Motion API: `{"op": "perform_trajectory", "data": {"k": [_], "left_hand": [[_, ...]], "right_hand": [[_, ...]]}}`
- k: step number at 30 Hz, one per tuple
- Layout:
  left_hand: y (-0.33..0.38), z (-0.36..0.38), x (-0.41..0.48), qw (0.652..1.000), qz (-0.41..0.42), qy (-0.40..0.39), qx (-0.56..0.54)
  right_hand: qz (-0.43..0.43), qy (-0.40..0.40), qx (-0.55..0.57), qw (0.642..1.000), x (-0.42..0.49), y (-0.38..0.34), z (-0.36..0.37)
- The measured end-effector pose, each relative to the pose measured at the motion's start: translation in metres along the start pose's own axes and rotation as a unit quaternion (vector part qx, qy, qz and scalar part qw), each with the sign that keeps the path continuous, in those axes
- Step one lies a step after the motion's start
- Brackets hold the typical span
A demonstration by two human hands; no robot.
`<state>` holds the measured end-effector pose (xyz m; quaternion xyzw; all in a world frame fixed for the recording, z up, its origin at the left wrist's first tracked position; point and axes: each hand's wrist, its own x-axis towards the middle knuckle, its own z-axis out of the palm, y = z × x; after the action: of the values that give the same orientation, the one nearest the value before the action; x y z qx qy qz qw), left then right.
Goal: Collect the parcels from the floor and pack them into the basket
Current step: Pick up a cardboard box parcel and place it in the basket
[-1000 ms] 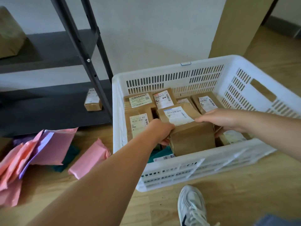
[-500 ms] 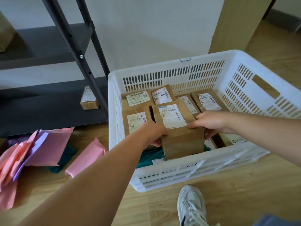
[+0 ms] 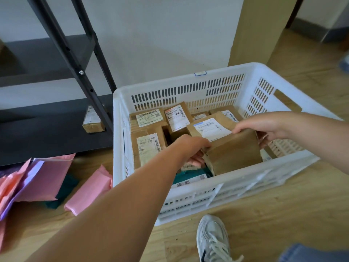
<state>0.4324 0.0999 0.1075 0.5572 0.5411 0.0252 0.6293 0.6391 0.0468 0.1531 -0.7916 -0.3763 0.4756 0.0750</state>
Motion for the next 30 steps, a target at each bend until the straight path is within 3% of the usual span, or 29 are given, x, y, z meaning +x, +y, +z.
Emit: {"op": "perform_trajectory", "data": {"k": [5,13,21,25,30], "left_hand": [[0.029,0.023,0.017,0.999,0.052,0.014,-0.007],[0.032,0.027,0.074,0.974,0.129,0.163,0.087],[0.022,0.025,0.116,0.981,0.100,0.125,0.112],[0.019,0.019,0.127,0.981,0.085,0.119,0.126],[0.017,0.012,0.130,0.924,0.149,0.165,0.311]], "right_hand": [[0.002,0.066,0.056,0.996,0.001,0.015,-0.028],[-0.025,0.150,0.140,0.978,0.062,0.009,-0.019],[-0.018,0.161,0.148,0.976,0.116,0.016,-0.009],[-0.022,0.130,0.130,0.983,0.133,0.009,-0.005],[-0.026,0.126,0.088,0.988,0.152,0.005,-0.002]]}}
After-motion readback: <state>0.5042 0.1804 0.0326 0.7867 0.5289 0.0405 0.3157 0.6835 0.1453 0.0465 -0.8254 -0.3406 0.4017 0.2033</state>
